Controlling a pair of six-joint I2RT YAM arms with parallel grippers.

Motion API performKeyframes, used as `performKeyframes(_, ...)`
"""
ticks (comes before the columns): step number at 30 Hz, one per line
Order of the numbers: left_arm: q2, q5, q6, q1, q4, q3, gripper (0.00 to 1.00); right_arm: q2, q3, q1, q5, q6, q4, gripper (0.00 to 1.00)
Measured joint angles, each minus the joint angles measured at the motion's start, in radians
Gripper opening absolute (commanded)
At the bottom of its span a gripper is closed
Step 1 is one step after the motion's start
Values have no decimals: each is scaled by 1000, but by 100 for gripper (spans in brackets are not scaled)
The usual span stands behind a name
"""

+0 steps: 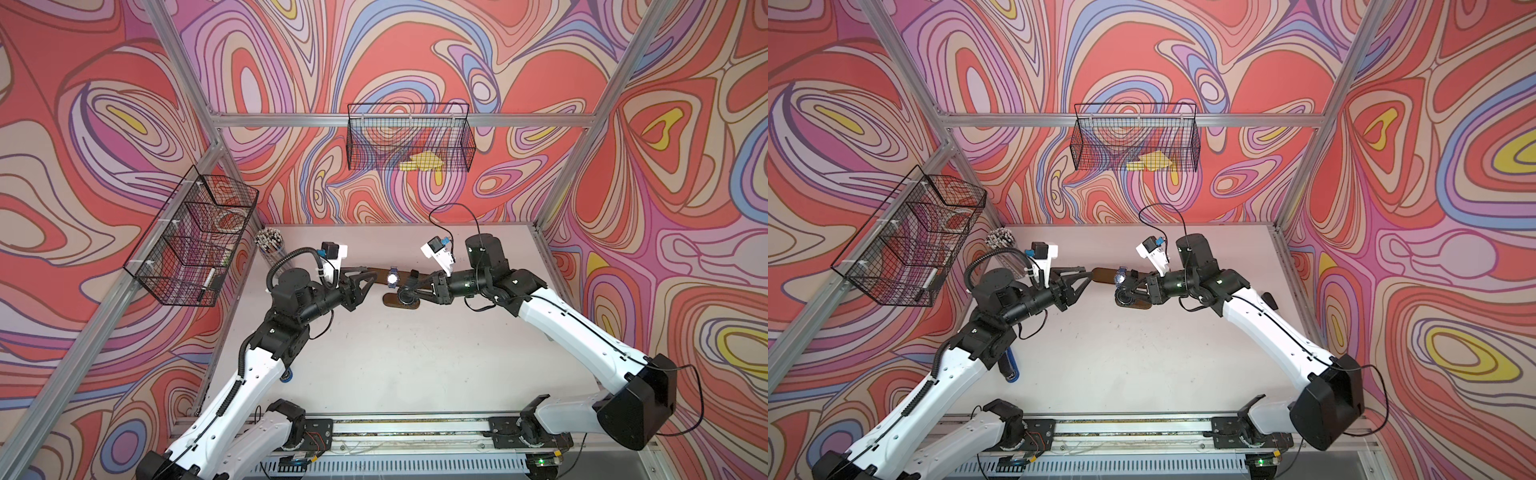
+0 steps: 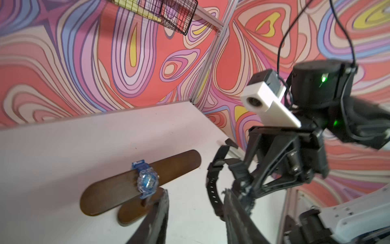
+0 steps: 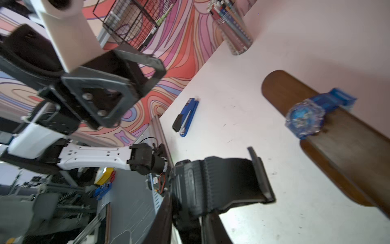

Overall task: Place watch on stand
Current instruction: Pick up the watch at the center of the board.

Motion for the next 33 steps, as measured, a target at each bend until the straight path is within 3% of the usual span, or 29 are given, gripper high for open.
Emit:
performKeyframes(4, -35, 29, 239, -28, 83, -126, 47, 2, 0, 0, -124, 27, 5, 0)
performKeyframes(13, -61, 139, 634, -63, 156, -131, 48, 21, 0, 0, -253, -24, -67, 0)
performKeyframes(24, -65, 204, 909, -121, 105, -129, 52, 34, 3, 0, -283, -141, -177, 0)
performKeyframes(33, -48, 197, 1014, -132, 71, -82, 54, 39, 17, 0, -297, -204, -237, 0)
